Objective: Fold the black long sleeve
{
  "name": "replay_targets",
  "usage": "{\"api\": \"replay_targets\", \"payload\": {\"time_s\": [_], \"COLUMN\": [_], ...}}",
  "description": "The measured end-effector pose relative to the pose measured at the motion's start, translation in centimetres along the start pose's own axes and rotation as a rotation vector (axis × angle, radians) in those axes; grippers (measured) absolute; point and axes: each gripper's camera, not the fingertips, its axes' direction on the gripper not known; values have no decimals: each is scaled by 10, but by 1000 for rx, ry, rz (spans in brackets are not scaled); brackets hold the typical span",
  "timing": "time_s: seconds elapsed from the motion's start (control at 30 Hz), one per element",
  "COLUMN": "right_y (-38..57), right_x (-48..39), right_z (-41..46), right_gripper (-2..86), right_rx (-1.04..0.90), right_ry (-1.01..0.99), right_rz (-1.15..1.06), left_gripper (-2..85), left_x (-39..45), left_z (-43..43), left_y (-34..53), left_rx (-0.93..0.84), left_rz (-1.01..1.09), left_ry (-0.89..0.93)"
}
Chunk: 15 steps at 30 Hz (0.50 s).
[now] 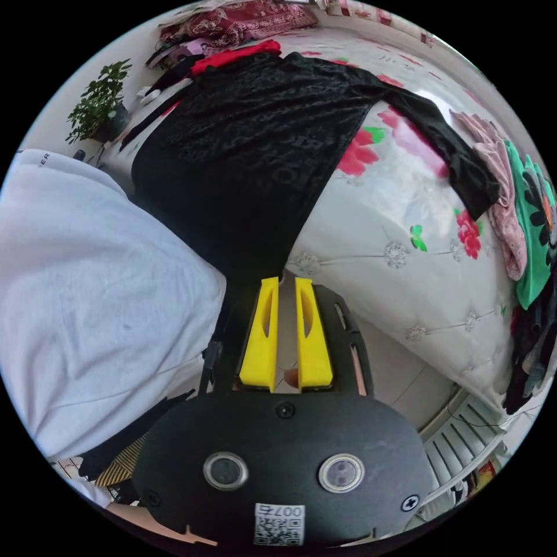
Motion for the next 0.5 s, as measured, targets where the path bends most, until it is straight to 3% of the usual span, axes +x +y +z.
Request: {"api": "replay_targets", "payload": {"time_s": [0.17,0.3,0.5], "right_y": [-72,-170,-305], "right_x": [28,29,43], "right_z": [-41,-51,-34], "right_gripper": [45,50,44], "right_rx": [209,333,306], "right_ry": [124,212,187], "right_rz": [34,30,94], "left_gripper": [70,68,57], "left_x": [13,26,49], "left_z": [-59,-86,-99], "left_y": [-28,-111,-253], "left_rx": [193,322,423], "left_rz": [6,50,128], "left_ry": [-162,-210,-296]}}
